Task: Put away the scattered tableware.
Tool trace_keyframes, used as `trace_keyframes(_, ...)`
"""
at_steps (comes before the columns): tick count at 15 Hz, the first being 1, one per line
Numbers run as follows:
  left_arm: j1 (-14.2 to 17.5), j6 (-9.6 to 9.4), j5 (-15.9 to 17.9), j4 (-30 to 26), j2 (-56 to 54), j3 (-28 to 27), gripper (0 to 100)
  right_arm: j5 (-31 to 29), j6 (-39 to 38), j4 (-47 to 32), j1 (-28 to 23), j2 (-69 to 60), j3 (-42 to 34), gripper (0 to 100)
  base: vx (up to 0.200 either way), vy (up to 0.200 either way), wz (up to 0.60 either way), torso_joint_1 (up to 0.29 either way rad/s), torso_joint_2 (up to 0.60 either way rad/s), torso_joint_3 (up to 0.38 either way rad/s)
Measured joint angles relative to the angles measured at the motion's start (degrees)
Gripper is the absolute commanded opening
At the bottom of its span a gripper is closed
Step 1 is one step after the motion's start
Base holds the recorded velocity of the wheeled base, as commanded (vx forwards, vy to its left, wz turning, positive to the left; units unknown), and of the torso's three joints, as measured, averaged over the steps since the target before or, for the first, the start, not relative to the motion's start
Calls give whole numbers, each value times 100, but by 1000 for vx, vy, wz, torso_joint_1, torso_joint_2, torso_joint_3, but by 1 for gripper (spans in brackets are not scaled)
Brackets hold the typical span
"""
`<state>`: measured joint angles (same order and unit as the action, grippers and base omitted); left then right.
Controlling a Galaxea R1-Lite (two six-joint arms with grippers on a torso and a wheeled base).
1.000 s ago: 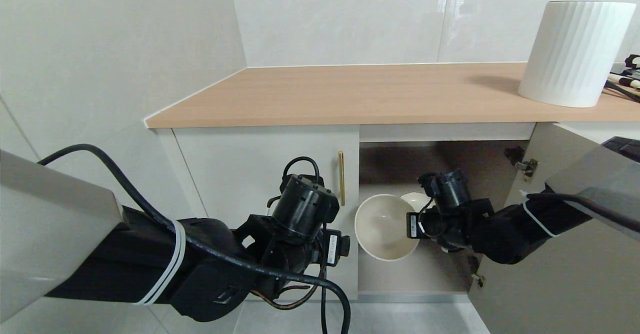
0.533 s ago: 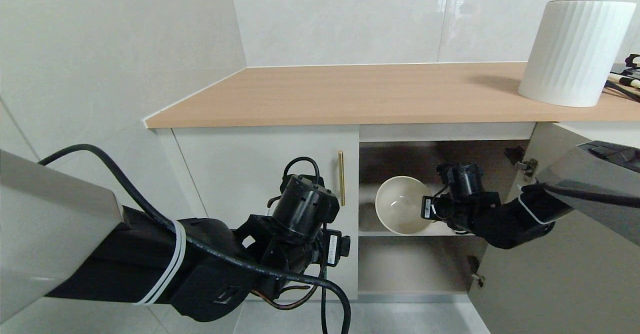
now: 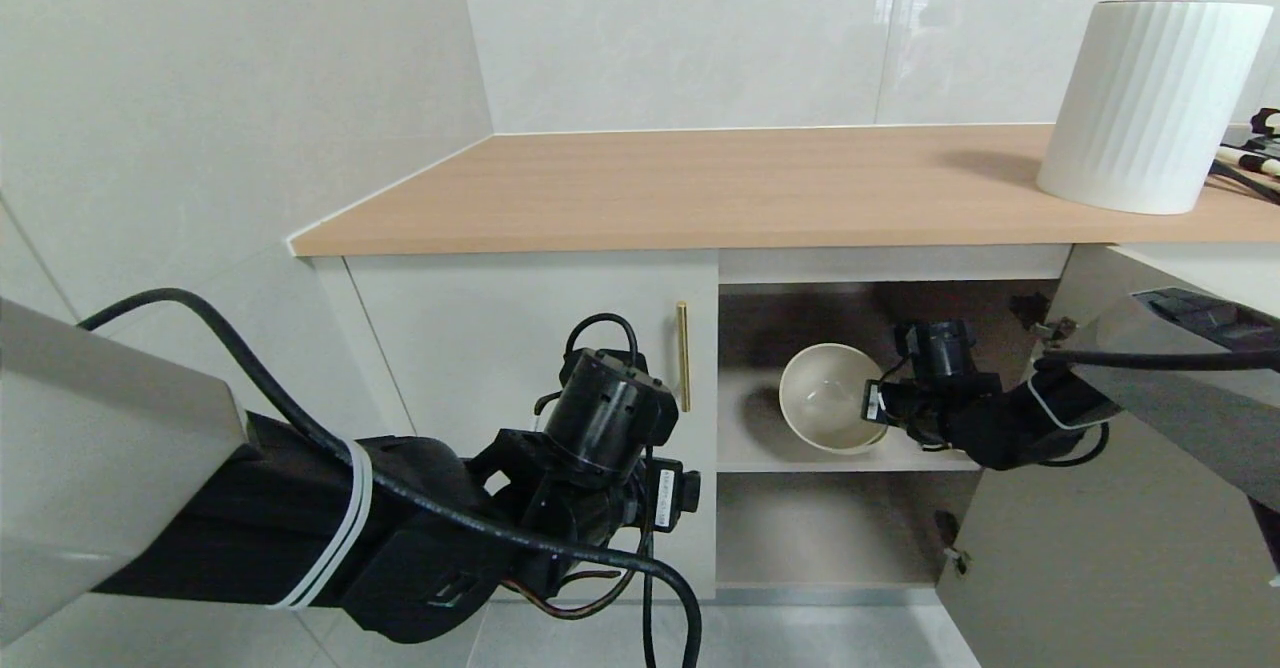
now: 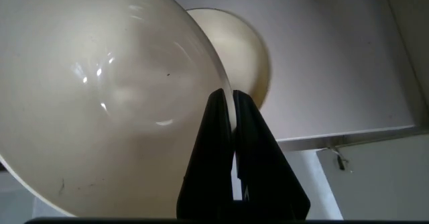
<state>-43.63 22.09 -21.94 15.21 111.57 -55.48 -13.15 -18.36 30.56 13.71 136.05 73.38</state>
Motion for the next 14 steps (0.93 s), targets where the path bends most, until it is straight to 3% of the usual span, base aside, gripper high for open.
trace_keyframes(14,-5,65,-9,13,-7,0,100,-140,-20,-279,-247,555,768,0,0,0,0,0,0,0)
